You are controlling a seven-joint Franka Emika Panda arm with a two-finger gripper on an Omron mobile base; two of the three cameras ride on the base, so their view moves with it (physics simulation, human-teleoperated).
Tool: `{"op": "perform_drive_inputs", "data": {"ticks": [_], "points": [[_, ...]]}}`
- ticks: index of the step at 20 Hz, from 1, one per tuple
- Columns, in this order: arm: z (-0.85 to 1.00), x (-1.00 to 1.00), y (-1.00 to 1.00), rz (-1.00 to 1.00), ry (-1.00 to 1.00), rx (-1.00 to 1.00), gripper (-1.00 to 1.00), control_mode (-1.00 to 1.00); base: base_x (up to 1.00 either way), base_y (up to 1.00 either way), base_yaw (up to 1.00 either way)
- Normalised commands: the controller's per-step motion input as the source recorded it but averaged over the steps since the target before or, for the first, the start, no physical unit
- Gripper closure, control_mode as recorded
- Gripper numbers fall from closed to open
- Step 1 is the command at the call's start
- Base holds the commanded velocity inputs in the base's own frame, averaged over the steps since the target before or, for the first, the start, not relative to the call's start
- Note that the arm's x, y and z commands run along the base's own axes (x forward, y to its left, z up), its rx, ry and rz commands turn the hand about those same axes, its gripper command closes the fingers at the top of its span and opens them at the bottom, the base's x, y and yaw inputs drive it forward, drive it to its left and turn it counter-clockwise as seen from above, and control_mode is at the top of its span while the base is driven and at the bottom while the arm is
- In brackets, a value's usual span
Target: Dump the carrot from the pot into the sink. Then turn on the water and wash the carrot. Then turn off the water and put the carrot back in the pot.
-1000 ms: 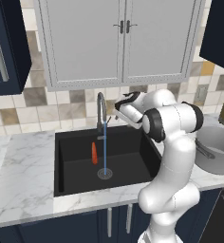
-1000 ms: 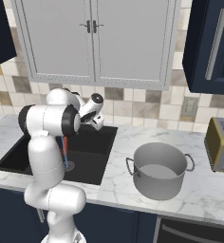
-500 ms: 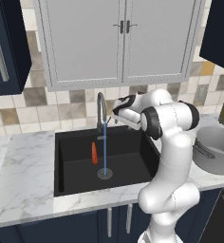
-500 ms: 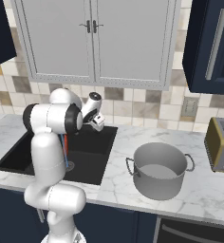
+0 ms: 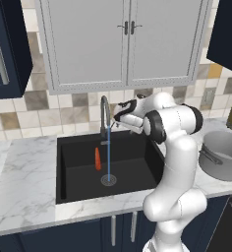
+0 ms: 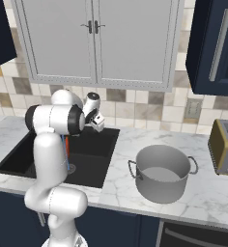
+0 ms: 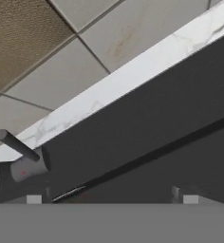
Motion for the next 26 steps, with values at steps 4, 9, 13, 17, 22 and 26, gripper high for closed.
{"op": "perform_drive_inputs", "data": {"ticks": [4, 9, 13, 17, 22, 26], "points": [[-0.06, 0.25, 0.03, 0.00, 0.03, -0.01, -1.00, -1.00, 0.00, 0.00, 0.00], [-0.14, 0.20, 0.00, 0.00, 0.07, 0.00, -1.00, -1.00, 0.00, 0.00, 0.00], [-0.20, 0.15, 0.02, 0.00, 0.09, 0.00, -1.00, -1.00, 0.00, 0.00, 0.00], [-0.12, 0.14, 0.10, 0.00, 0.08, 0.00, -1.00, -1.00, 0.00, 0.00, 0.00], [0.00, 0.17, 0.19, 0.01, 0.03, 0.00, -1.00, -1.00, 0.00, 0.00, 0.00], [-0.02, 0.12, 0.27, 0.03, 0.03, 0.00, -1.00, -1.00, 0.00, 0.00, 0.00]]}}
